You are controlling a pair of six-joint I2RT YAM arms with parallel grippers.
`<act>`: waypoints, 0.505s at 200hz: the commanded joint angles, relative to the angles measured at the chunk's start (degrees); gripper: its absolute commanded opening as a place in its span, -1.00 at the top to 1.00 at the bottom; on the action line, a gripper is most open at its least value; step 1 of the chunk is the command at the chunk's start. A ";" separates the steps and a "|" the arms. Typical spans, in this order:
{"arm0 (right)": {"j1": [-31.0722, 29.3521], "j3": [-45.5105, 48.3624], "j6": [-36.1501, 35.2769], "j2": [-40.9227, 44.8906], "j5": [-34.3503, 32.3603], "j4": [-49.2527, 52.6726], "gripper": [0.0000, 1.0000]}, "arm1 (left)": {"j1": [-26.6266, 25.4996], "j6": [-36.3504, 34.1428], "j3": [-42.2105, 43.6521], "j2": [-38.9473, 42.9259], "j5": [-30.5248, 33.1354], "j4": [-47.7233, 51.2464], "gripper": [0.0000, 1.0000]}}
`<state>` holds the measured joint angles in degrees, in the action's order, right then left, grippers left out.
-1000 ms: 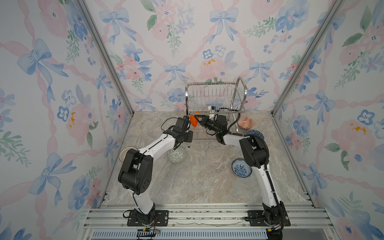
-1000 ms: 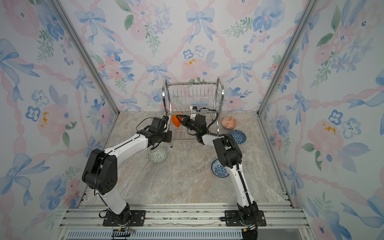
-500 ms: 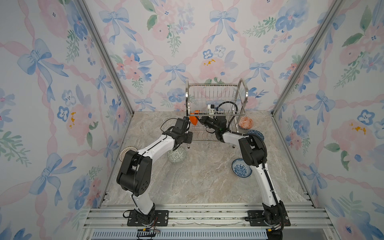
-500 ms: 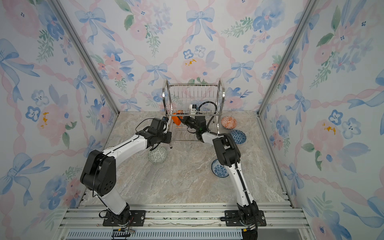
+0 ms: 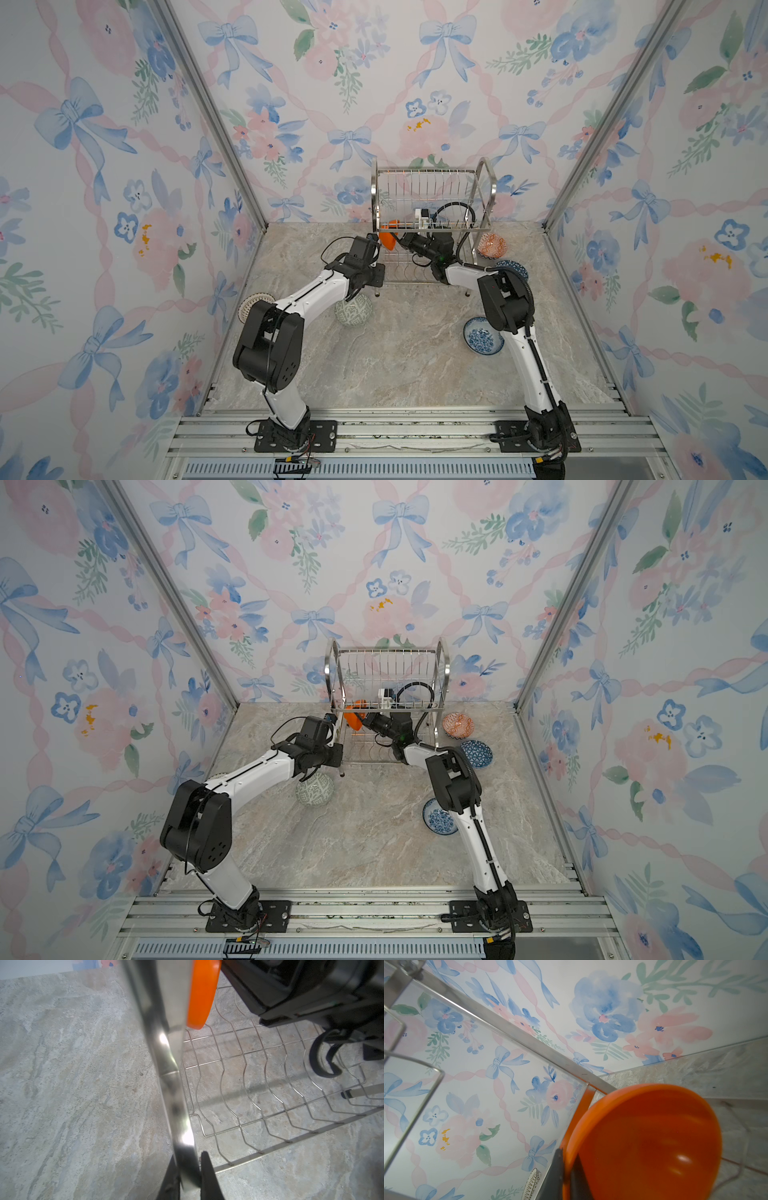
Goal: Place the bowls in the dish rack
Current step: 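Push the orange bowl deeper into the slots with the right gripper while the left holds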
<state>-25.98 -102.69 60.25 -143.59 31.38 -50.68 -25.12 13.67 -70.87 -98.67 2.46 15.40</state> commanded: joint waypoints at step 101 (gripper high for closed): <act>1.22 6.23 -3.58 3.03 4.28 3.22 1.00 | -0.23 -4.97 4.06 0.88 -1.94 9.42 1.00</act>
<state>-25.47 -98.39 58.35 -141.97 33.43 -53.49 -25.08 13.45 -69.76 -97.65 2.44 15.49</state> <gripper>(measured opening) 0.067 0.115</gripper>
